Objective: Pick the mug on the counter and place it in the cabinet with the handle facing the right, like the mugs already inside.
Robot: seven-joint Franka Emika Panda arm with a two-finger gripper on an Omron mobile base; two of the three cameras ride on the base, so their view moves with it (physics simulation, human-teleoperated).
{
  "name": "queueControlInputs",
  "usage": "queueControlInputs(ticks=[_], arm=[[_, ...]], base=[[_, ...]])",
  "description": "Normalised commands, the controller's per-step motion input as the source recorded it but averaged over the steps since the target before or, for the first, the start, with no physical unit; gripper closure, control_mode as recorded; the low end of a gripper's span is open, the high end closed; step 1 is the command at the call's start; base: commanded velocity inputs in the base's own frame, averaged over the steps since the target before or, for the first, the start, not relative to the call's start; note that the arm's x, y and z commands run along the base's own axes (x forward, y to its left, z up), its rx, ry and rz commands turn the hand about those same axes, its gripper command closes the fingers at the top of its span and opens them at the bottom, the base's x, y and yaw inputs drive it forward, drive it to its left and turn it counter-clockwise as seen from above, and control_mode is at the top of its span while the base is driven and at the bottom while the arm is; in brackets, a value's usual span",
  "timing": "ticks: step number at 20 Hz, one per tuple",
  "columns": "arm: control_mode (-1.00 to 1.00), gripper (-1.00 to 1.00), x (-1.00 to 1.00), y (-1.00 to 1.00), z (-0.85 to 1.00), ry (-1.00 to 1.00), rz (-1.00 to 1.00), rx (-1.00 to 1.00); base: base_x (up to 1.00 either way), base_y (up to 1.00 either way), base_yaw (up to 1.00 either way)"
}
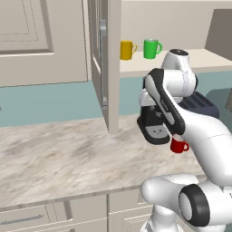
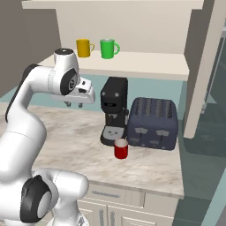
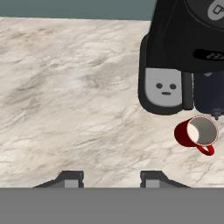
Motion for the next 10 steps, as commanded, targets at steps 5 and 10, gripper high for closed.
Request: queueControlInputs(ticks=[5, 10], arm=[[-1.0, -1.0, 0.0, 0.0, 0.0, 0.0, 0.0, 0.0], [-1.0, -1.0, 0.0, 0.0, 0.0, 0.0, 0.0, 0.0]], base=[[0.0, 0.0, 0.0], [0.0, 0.0, 0.0]])
